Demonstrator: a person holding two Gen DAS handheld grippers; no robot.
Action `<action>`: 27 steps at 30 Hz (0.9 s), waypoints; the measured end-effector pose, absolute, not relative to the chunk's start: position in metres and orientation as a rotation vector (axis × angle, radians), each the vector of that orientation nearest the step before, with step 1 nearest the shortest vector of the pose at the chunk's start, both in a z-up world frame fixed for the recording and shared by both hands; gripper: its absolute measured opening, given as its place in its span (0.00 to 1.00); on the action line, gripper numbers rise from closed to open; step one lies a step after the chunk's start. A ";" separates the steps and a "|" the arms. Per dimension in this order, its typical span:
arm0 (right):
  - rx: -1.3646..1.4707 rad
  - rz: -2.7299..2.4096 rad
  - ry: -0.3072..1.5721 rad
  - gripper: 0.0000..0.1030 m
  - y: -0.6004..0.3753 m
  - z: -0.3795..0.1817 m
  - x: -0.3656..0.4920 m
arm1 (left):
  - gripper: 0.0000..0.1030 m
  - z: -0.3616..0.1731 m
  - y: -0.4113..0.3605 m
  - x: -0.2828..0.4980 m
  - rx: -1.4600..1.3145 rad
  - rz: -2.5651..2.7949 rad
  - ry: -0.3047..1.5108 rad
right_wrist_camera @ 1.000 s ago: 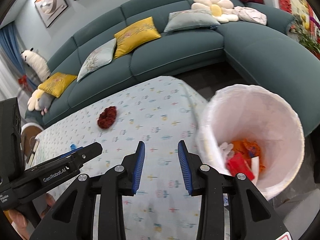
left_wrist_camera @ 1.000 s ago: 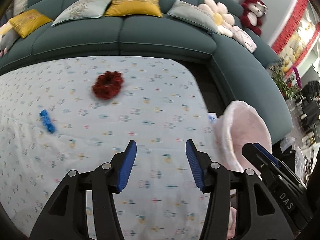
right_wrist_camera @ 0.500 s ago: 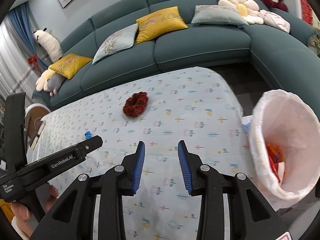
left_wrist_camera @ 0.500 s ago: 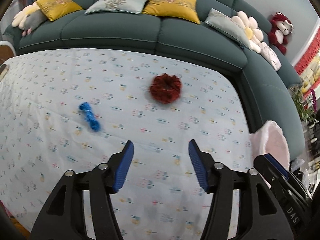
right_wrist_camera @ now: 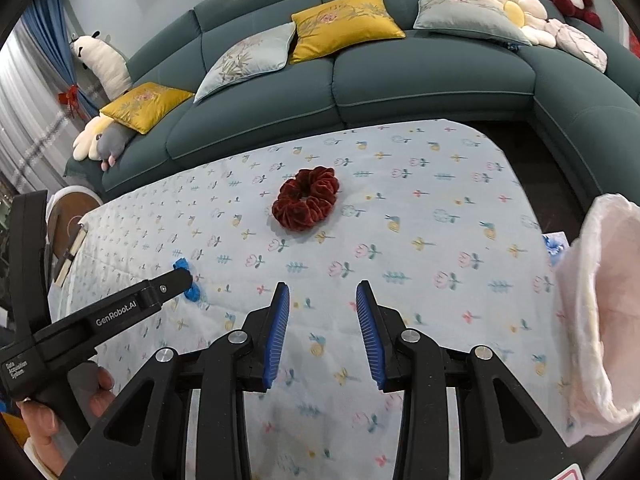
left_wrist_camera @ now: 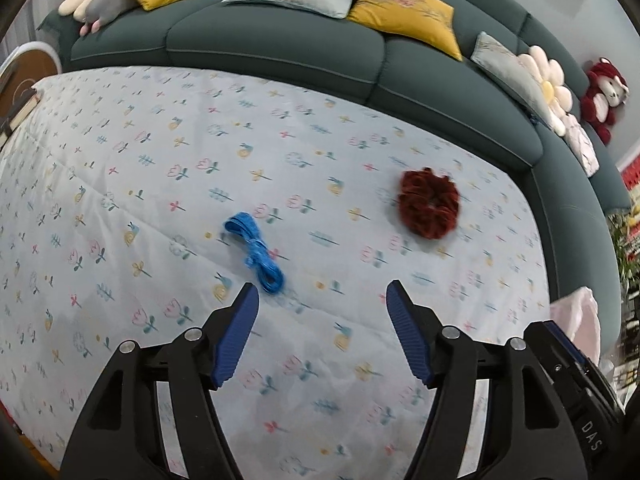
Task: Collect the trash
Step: 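Move both grippers back to the blue string and dark red scrunchie, then grasp the blue string with the left gripper while the right grasps the dark red scrunchie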
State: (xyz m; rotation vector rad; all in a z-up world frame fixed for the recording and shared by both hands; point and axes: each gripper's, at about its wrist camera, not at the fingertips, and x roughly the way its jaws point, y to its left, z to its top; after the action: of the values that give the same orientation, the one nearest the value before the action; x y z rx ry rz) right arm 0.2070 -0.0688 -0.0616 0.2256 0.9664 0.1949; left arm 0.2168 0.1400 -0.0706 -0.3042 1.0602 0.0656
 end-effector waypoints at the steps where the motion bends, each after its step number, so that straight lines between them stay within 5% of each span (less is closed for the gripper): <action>1: 0.226 0.196 0.966 0.40 -0.066 -0.063 0.212 | 0.61 -0.073 0.143 0.219 -0.308 0.069 1.064; 13: 0.261 0.161 0.988 0.41 -0.043 -0.091 0.287 | 0.59 -0.109 0.168 0.246 -0.368 0.090 1.115; 23: 0.239 0.107 1.019 0.41 -0.031 -0.117 0.331 | 0.17 -0.114 0.183 0.249 -0.451 0.014 1.102; 27: 0.257 0.101 1.055 0.38 -0.031 -0.133 0.339 | 0.13 -0.118 0.190 0.245 -0.496 -0.004 1.094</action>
State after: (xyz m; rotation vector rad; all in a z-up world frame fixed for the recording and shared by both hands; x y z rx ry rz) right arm 0.3385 -0.0308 -0.1330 0.2570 1.0554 0.1011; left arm 0.2452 0.1898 -0.1183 -0.4960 1.0943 -0.0038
